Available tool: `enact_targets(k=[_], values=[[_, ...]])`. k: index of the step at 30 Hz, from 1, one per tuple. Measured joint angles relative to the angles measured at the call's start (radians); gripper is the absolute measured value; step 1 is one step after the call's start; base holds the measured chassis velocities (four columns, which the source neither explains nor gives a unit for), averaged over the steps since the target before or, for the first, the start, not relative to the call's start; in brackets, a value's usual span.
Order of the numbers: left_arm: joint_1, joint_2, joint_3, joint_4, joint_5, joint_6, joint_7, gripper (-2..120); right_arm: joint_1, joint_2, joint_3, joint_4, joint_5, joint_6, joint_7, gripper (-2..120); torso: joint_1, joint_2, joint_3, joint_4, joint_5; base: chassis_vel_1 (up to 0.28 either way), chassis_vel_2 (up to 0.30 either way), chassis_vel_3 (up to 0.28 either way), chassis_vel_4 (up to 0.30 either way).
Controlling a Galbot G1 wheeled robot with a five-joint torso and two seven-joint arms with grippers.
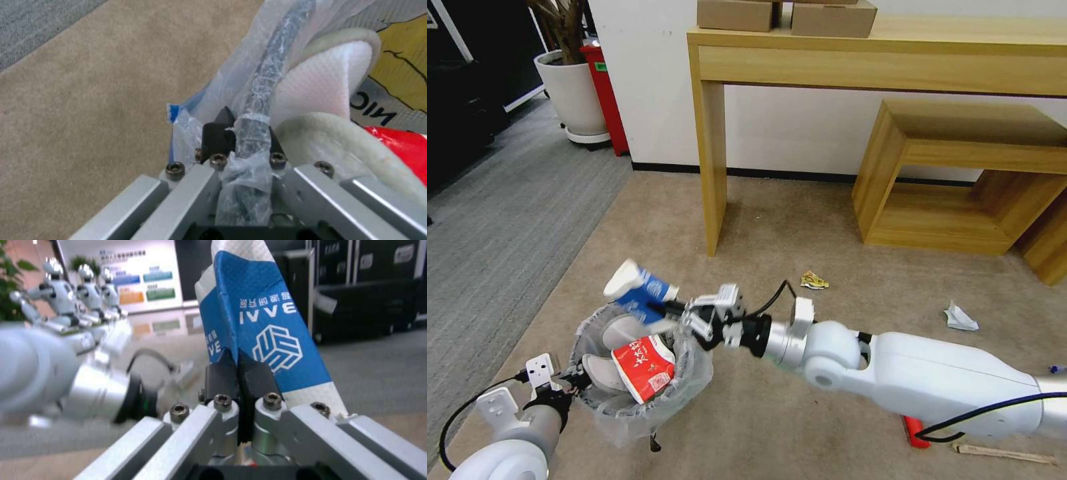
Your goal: Pick up the trash bin and place the garbage on the floor into it.
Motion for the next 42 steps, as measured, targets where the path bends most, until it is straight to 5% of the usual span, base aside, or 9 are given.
enact_targets(k=[23,42], values=[[0.051,-0.017,-0.004,-0.057,0.016,0.001,0.003,1,0.026,0.095,-0.121,-0.116,-0.035,-0.038,0.083,1,0.000,0.000,0.000,-0.0001,0.0000,0.000,0.000,0.000,0.000],[0.040,-0.010,-0.004,-0.038,0.015,-0.001,0.005,1,0.010,0.094,-0.088,-0.126,-0.033,-0.037,0.087,68,0.000,0.000,0.000,-0.0001,0.0001,0.000,0.000,0.000,0.000]])
